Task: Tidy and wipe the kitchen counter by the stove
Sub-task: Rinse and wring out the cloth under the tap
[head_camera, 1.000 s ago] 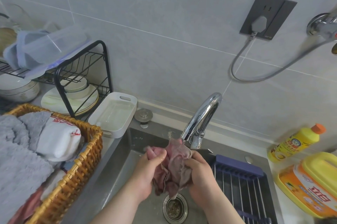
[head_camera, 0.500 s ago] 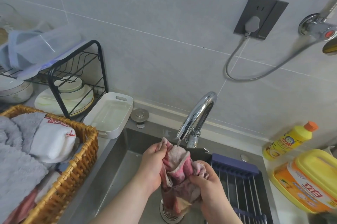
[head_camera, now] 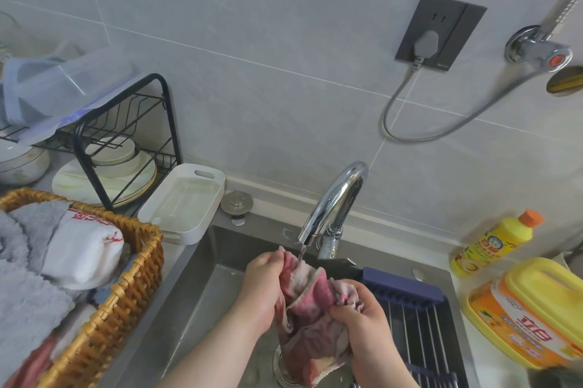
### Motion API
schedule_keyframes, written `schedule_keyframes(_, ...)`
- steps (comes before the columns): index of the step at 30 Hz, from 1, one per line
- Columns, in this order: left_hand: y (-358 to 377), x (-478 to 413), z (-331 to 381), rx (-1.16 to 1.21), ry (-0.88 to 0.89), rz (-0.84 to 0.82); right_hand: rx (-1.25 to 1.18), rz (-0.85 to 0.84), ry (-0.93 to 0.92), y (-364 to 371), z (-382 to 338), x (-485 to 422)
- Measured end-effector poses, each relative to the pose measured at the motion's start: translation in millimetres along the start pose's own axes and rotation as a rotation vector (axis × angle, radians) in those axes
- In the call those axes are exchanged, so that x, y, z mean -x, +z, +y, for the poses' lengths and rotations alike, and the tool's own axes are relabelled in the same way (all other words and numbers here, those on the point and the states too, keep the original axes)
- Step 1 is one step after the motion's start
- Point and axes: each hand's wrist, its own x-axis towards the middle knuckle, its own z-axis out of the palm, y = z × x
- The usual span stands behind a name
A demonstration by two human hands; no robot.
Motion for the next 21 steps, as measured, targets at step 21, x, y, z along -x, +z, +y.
schedule_keyframes(21,-36,26,1,0.520,-0.433,-0.476,0.207,0.090,-0.011,23,1,6)
